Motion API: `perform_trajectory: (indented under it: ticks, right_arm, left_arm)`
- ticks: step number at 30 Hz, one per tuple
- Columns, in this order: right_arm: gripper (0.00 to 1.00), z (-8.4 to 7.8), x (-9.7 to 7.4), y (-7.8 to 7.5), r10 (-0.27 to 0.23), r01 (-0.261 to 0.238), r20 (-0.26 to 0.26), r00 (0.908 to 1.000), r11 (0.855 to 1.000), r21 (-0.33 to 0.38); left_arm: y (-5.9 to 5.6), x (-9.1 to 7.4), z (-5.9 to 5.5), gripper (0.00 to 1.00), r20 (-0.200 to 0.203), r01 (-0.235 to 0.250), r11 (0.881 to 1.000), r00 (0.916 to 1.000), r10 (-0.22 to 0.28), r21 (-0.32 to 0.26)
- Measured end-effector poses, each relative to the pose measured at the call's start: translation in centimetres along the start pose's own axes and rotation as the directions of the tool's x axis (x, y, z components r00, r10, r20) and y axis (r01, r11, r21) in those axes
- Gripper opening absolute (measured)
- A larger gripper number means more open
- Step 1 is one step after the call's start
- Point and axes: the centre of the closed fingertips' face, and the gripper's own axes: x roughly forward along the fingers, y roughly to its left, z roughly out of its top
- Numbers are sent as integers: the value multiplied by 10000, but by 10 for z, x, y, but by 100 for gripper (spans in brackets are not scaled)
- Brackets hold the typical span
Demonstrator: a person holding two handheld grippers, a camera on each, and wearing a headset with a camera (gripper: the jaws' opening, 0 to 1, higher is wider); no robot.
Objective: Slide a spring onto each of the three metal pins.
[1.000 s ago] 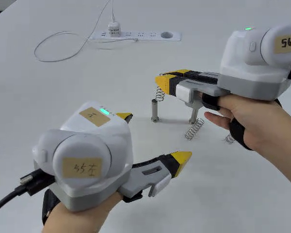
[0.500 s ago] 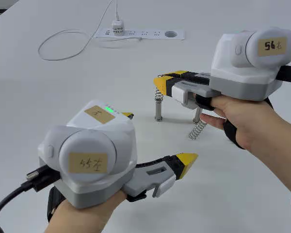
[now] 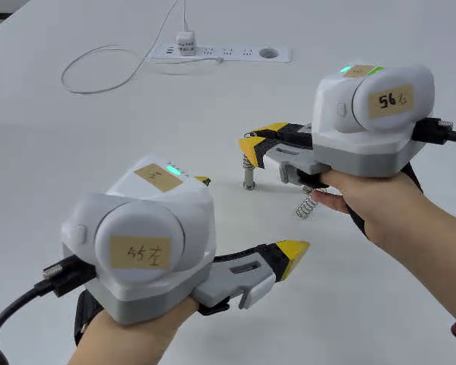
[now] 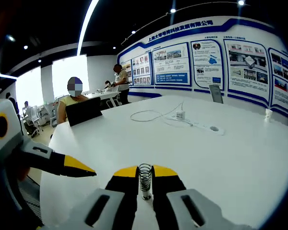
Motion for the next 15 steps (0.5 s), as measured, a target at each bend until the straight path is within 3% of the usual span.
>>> perform_trajectory:
  ticks: [5,15]
  right_arm:
    - [11,-9,3,2,-63,55,-283,9996,9995,-317]
    - [11,-19,7,0,-129,118,-609,9981,9998,-189]
  left_arm:
    - [0,0,-1,79,-60,-22,10000,10000,22,21]
    - [0,0,-2,78,-117,6,10000,9999,-5,70]
